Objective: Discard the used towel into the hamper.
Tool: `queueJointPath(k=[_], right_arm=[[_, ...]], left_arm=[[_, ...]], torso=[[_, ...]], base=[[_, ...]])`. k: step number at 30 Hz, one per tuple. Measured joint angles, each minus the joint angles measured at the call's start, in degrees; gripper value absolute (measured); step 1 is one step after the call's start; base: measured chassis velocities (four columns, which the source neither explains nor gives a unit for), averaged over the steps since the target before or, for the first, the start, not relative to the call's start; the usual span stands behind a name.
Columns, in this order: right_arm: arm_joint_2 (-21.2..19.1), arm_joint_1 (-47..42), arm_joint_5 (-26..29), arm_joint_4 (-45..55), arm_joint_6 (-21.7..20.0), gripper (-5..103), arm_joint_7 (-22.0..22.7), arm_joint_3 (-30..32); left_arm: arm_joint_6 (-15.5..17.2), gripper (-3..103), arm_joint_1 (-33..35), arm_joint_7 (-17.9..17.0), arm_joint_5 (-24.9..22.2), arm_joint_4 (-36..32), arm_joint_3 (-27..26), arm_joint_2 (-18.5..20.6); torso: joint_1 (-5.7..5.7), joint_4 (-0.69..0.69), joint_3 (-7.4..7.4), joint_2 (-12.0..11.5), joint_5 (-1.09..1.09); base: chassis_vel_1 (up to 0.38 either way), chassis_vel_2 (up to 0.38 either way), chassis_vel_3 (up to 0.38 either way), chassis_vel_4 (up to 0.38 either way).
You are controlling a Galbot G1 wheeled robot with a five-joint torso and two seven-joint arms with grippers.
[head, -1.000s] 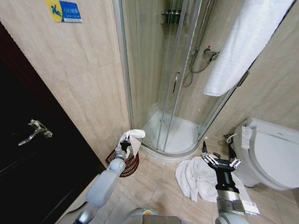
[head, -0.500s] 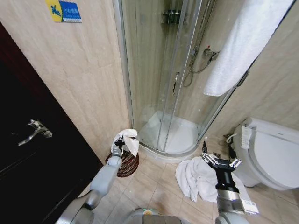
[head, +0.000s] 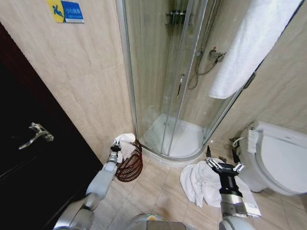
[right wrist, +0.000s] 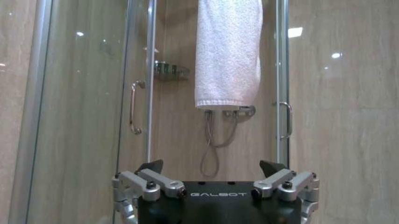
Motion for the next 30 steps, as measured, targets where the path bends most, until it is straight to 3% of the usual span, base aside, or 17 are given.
queueJointPath(k=[11, 23, 30], right_arm=[[0.8, 0.2, -0.4, 0.2, 0.5, 100, -0.2, -0.2], [2.0, 1.1, -0.3, 1.4, 0.5, 100, -0.2, -0.1], [2.4, 0.9, -0.4, 1.5, 0.5, 100, -0.2, 0.2]], left_arm=[[-0.4, 4, 5.7, 2.2, 0.0, -1.6, 5.0, 0.7], [-1.1, 4, 1.4, 4.6, -1.4, 6.5, 7.6, -0.5], [0.6, 4, -0.7, 5.8, -4.1, 12.1, 9.2, -2.5]], torso=[[0.0, 0.0, 0.0, 0.0, 0.01], [0.0, -0.02, 0.0, 0.0, 0.03], [0.0, 0.0, 0.0, 0.0, 0.02]], base=[[0.0, 0.0, 0.0, 0.0], [0.0, 0.0, 0.0, 0.0], [0.0, 0.0, 0.0, 0.0]])
